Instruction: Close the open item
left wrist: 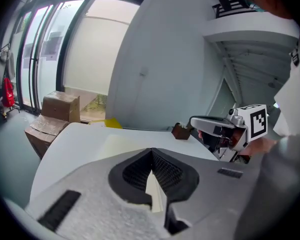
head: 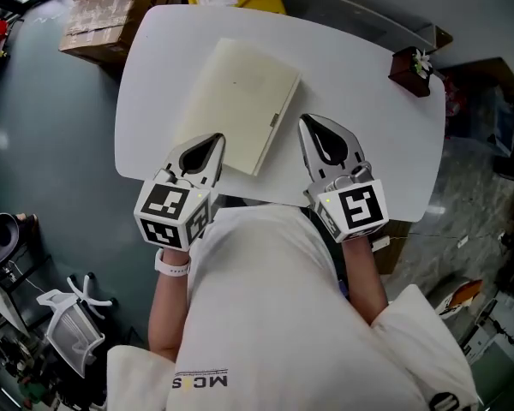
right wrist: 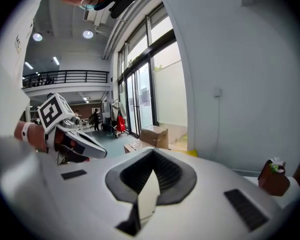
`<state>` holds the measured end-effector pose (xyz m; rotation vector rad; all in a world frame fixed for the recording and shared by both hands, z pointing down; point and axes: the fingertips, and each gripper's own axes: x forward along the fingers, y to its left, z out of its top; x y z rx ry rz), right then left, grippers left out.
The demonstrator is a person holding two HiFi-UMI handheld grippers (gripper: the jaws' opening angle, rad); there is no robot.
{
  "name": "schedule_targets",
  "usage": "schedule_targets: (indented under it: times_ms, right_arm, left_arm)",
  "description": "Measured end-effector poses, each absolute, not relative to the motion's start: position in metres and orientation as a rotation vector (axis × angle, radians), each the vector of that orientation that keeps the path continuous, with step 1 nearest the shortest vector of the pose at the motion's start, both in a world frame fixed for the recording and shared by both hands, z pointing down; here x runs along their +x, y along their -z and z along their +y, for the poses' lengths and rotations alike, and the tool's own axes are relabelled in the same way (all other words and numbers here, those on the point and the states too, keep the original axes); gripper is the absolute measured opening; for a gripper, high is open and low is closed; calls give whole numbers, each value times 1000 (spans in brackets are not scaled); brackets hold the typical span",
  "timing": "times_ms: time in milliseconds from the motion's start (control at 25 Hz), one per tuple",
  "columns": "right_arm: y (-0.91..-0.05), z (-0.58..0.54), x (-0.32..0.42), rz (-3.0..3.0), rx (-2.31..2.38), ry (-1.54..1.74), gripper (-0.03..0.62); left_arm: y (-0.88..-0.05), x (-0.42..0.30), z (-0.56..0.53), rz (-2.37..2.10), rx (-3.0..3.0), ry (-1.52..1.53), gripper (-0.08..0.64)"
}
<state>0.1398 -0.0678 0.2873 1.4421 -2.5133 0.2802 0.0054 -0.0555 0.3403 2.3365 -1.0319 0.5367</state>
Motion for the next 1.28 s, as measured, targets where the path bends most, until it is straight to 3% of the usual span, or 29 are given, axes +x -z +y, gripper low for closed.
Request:
schedule_targets:
  times_ms: [440, 1280]
  right_arm:
    - [-268, -40, 125, -2522, 1290, -248, 15]
    - [-265, -21, 111, -2550, 1228, -247, 15]
  left_arm:
    - [-289, -30, -26, -1183, 2329, -300, 25]
    - [-295, -4, -5, -1066, 2360, -356, 25]
